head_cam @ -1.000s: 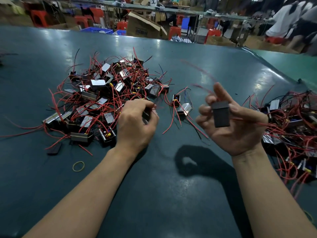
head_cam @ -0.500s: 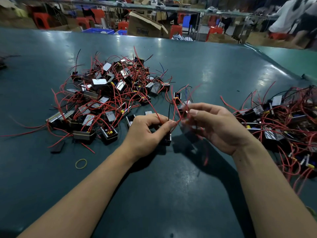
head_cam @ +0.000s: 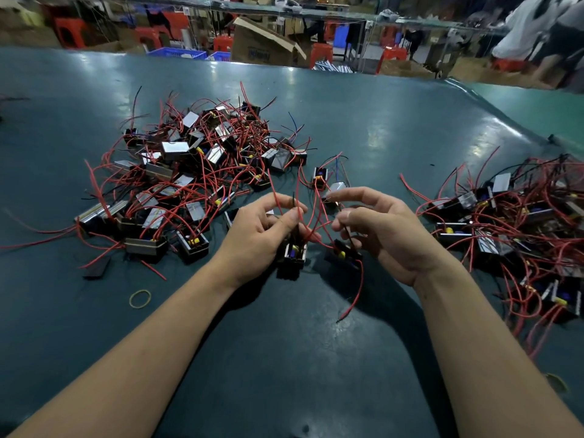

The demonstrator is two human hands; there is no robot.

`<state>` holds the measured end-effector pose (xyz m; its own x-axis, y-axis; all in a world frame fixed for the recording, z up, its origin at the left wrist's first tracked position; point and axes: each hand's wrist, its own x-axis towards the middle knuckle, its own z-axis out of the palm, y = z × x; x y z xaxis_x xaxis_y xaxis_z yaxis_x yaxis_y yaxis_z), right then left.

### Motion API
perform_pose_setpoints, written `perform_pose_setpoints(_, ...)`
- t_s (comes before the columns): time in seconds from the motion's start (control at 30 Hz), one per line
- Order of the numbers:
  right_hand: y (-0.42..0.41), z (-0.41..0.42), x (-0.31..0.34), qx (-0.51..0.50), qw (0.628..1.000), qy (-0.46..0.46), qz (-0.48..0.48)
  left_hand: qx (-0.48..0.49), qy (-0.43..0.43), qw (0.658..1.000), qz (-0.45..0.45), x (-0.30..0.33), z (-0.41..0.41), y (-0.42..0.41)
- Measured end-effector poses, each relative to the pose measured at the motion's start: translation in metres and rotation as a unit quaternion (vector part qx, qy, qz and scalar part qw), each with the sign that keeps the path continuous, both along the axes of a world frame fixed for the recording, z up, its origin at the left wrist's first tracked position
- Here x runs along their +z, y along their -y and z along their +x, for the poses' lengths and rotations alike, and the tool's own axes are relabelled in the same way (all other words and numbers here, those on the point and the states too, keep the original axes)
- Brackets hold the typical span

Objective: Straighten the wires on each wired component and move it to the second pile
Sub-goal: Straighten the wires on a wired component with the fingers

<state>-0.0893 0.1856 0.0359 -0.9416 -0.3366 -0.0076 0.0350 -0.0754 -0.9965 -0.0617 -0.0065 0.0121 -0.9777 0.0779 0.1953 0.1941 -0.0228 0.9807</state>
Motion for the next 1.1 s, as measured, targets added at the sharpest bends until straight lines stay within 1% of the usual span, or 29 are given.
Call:
perform_pose_setpoints(0.07, 0.002, 0.001, 0.001, -0.008, 1.000, 0.003, -0.015, 0.001, -0.003, 1.000, 0.013, 0.001, 0.000, -0.001)
perform_pose_setpoints(0.2, 0.008, 0.002, 0.000, -0.010, 1.000, 0.005, -0.028, 0.021, -0.026, 0.999, -0.016, 0.000, -0.001, -0.002)
perform_pose_setpoints(0.3, 0.012, 0.002, -0.002, 0.000, 1.000, 0.003, -0.029, 0.012, -0.027, 1.000, 0.007, 0.001, -0.001, -0.004)
perform_pose_setpoints(0.4, 0.015, 0.002, -0.005, 0.003, 0.998, -0.011, -0.054, -0.001, -0.028, 0.999, 0.027, 0.002, 0.001, -0.004)
perform_pose_setpoints(0.5, 0.020, 0.002, -0.007, -0.020, 0.997, -0.031, -0.074, -0.001, -0.031, 0.999, 0.036, 0.004, 0.002, -0.003)
perform_pose_setpoints(0.57, 0.022, 0.002, -0.008, -0.035, 0.996, -0.052, -0.062, 0.003, -0.026, 0.999, 0.035, 0.005, 0.002, -0.003)
perform_pose_setpoints(0.67, 0.024, 0.001, -0.010, -0.066, 0.995, -0.071, -0.016, -0.001, -0.017, 1.000, 0.019, 0.004, 0.001, -0.005)
perform_pose_setpoints(0.8, 0.026, 0.000, -0.013, -0.068, 0.996, -0.050, -0.042, -0.004, 0.003, 0.999, 0.046, 0.003, -0.001, -0.004)
perform_pose_setpoints(0.93, 0.026, 0.000, -0.013, -0.063, 0.996, -0.051, -0.045, -0.004, 0.024, 0.999, 0.031, 0.004, -0.003, -0.001)
perform_pose_setpoints(1.03, 0.027, 0.000, -0.014, -0.064, 0.996, -0.058, -0.030, -0.012, 0.044, 0.998, 0.042, 0.006, -0.003, 0.000)
perform_pose_setpoints(1.1, 0.027, -0.001, -0.014, -0.076, 0.993, -0.085, -0.008, -0.013, 0.053, 0.997, 0.059, 0.007, -0.003, 0.000)
